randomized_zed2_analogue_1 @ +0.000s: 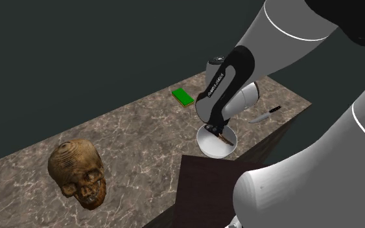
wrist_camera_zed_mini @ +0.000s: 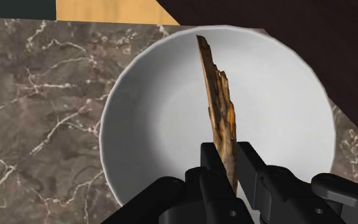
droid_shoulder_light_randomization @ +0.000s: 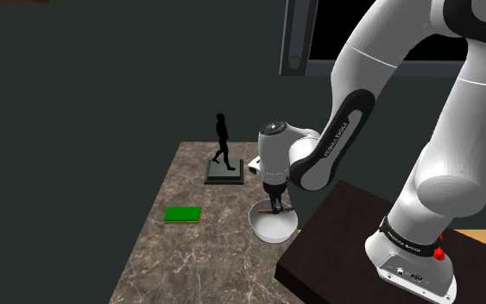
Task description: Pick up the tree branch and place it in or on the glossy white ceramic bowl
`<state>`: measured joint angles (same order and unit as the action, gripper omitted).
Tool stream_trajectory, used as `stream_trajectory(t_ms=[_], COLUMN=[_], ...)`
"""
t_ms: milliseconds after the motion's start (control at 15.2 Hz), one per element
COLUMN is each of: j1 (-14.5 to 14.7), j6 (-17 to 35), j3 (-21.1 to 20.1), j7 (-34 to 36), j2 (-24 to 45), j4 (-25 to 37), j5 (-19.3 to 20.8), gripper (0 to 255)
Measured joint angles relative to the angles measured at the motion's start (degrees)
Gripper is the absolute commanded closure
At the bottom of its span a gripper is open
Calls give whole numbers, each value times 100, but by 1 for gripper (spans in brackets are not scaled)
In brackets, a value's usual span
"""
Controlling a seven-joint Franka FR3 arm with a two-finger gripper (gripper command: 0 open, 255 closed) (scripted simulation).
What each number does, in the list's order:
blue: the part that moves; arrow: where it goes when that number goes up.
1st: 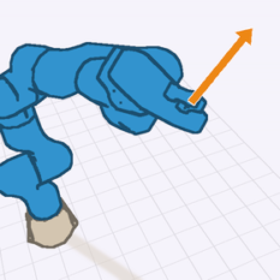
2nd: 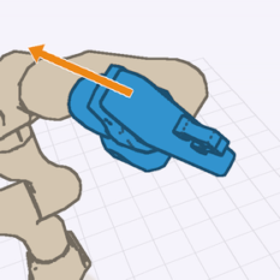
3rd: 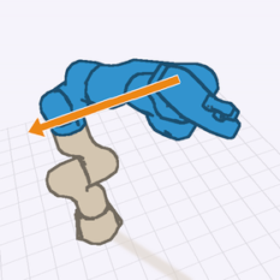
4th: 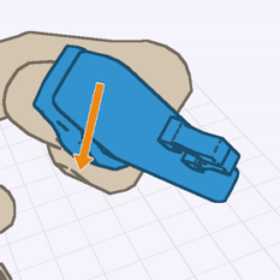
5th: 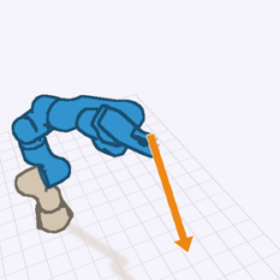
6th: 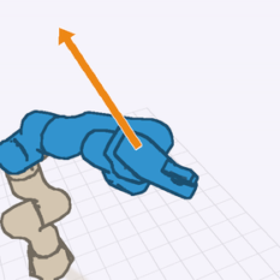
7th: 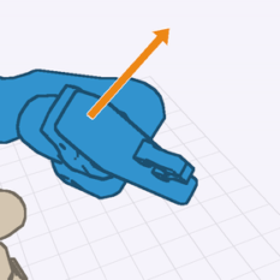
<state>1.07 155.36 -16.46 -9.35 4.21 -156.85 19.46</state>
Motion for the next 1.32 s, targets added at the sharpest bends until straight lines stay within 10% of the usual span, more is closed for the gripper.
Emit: stream_trajectory(t_ms=[726,792,1320], j1=[102,102,10], j6=[375,376,163], j3=[255,255,61], j7=[595,595,288], j2=[574,575,255], j4=[126,126,59], j5=[748,748,351], gripper=[255,0,0])
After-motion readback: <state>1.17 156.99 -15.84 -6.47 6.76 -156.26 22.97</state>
